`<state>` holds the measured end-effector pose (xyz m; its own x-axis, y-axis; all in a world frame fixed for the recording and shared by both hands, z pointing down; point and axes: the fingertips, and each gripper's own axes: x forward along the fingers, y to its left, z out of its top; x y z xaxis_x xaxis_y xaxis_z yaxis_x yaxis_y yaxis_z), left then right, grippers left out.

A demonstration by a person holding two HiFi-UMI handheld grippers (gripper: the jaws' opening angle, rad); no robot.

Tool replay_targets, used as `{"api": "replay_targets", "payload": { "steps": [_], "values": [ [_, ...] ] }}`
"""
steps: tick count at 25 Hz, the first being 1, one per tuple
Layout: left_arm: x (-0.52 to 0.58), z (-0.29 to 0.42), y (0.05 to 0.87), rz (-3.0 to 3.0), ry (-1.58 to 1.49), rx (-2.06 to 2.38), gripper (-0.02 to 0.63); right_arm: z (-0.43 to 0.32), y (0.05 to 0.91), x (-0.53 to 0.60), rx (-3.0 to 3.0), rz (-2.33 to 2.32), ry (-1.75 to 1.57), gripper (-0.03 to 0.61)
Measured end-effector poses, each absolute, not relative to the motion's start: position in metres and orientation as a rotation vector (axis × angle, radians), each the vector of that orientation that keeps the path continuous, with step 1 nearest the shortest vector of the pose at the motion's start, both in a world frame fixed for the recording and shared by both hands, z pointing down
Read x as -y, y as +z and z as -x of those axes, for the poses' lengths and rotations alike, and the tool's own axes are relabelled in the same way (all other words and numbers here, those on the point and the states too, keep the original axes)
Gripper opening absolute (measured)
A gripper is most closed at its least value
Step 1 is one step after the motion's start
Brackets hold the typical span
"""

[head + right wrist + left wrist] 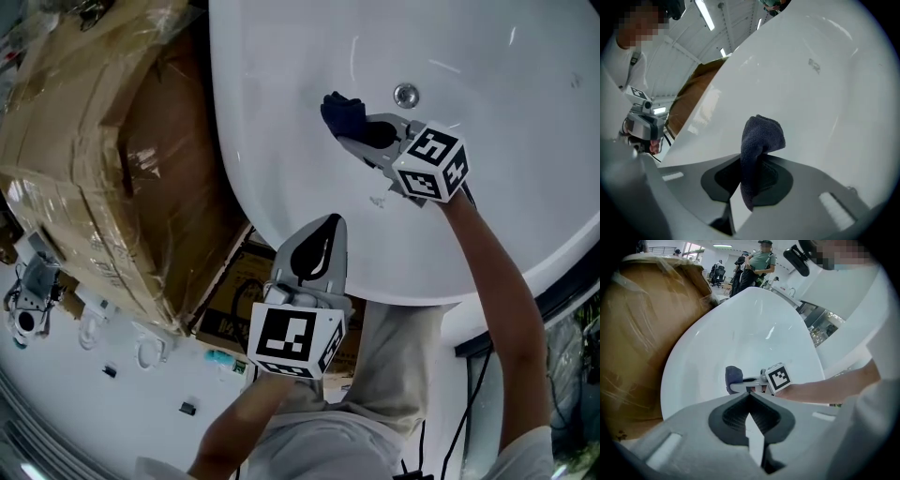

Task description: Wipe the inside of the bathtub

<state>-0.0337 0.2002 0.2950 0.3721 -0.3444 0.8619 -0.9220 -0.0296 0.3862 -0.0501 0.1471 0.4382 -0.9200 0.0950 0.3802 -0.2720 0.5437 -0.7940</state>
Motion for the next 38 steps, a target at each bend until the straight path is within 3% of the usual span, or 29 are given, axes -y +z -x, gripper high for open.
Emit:
{"api": "replay_targets", "payload": {
  "steps": [18, 38],
  "values": [
    [-0.188, 0.03, 0.316, -1.601, 0.653, 1.161, -0.003, -0.009, 0.561, -0.111, 2.155, -0.448, 1.184, 0.046],
    [-0.173, 0.025, 0.352, -1.581, 0.647, 1.127, -0.003, -0.003, 0.644, -0.155, 1.94, -0.375, 1.116, 0.048]
  ]
}}
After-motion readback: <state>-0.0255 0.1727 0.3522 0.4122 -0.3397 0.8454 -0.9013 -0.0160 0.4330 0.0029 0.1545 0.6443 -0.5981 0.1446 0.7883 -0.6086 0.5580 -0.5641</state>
